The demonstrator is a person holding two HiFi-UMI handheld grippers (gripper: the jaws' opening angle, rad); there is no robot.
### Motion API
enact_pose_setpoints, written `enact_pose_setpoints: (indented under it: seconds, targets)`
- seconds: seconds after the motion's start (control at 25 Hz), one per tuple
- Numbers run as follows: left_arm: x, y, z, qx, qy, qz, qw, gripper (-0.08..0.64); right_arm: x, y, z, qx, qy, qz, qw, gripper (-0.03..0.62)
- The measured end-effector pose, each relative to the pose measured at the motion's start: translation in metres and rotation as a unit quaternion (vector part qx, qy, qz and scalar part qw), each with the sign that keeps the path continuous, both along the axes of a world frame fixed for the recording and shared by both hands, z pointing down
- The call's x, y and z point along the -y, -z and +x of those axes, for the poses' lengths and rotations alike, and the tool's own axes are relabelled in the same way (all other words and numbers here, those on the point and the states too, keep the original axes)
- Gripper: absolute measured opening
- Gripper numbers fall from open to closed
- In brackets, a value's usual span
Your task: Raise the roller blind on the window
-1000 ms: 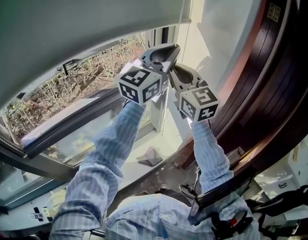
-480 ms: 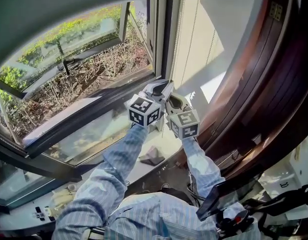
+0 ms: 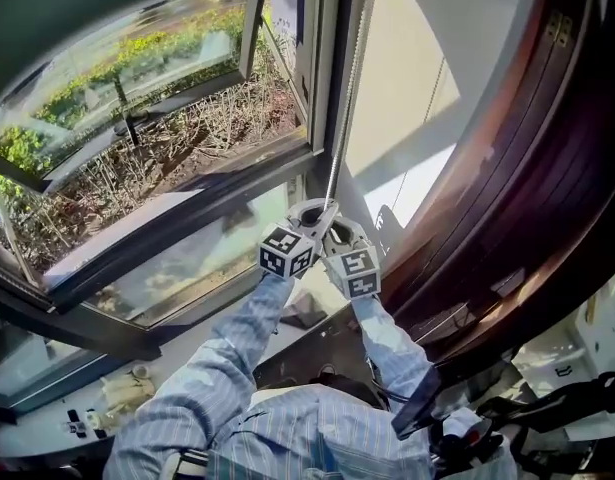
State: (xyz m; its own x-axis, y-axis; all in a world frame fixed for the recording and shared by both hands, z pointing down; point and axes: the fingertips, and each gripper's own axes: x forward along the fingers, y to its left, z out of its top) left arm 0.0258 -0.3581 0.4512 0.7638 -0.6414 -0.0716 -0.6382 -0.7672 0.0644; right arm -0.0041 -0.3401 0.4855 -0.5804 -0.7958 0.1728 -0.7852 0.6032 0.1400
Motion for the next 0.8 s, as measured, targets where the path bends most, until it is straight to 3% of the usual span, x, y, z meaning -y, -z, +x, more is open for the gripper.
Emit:
enact_pose_setpoints:
  seconds: [0.2, 0.28, 0.36, 0.52, 0.8]
  targets:
    - [-0.015, 0.0, -0.003, 0.016, -0.004, 0.015, 0.9997, 0.008, -0.009, -0.001, 0.005, 0.008, -0.005, -0.018, 1.0, 0.014]
    - [-0.022, -0.002, -0.011, 0.014, 0.003, 0.015, 0.9998, 0.032, -0.015, -0.002, 0.009, 0.029, -0.015, -0.03, 0.999, 0.093]
    - [-0.029, -0.002, -0.019, 0.004, 0.006, 0.011, 0.9999, 0.058, -0.023, 0.002, 0.013, 0.05, -0.023, -0.036, 0.998, 0.114]
    - [-0.048, 0.009, -0.033, -0.023, 0.008, 0.018, 0.9995, 0.058, -0.04, 0.023, 0.015, 0.079, -0.032, -0.021, 0.996, 0.114]
    - [-0.095, 0.028, -0.051, -0.039, 0.005, 0.053, 0.9978, 0.058, -0.078, 0.04, 0.007, 0.074, -0.034, 0.023, 0.996, 0.114]
